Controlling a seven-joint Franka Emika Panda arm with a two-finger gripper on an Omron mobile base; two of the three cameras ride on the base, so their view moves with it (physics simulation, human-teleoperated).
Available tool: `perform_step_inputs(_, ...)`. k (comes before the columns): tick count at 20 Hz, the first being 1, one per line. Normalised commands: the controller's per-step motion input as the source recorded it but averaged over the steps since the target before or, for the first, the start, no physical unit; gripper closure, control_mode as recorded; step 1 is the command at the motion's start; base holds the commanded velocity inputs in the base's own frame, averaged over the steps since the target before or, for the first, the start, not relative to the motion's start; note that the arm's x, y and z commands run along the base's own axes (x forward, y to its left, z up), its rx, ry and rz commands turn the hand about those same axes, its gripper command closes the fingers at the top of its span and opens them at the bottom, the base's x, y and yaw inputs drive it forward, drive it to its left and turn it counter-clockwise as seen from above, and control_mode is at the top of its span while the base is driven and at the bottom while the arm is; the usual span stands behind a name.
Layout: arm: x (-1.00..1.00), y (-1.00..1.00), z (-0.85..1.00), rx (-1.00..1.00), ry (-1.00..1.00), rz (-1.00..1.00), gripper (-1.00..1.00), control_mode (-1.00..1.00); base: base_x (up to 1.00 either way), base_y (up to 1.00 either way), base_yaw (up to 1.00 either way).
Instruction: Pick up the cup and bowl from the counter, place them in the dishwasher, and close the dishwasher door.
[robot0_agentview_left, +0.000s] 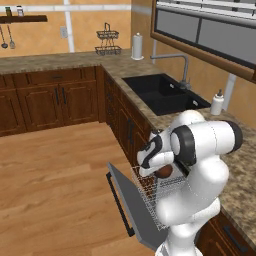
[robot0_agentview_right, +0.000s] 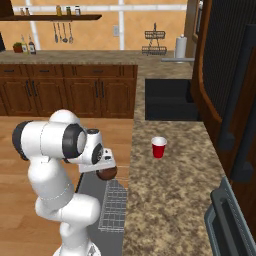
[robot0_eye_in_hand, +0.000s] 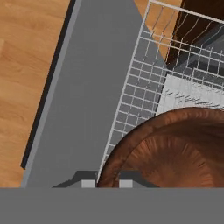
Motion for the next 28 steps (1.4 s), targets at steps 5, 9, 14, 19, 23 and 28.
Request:
perform_step_inputs(5,0.48,0.0,-0.45,-0.04,0.0,0.0,1.0,-1.0,0.0,0.0,0.0)
perform_step_inputs(9,0.4,-0.02,-0.42,-0.03,0.0,0.0,1.0,-1.0,0.0,0.0,0.0)
perform_step_inputs(14,0.37,-0.13,-0.25,0.0,0.03,0.0,1.0,-1.0,0.0,0.0,0.0)
perform_step_inputs(19,0.42,-0.11,-0.37,-0.02,0.03,0.0,1.0,-1.0,0.0,0.0,0.0)
perform_step_inputs(23,0.47,-0.02,-0.47,-0.04,0.02,0.0,1.0,-1.0,0.0,0.0,0.0)
perform_step_inputs(28,0.4,-0.02,-0.58,-0.07,0.01,0.0,1.0,-1.0,0.0,0.0,0.0)
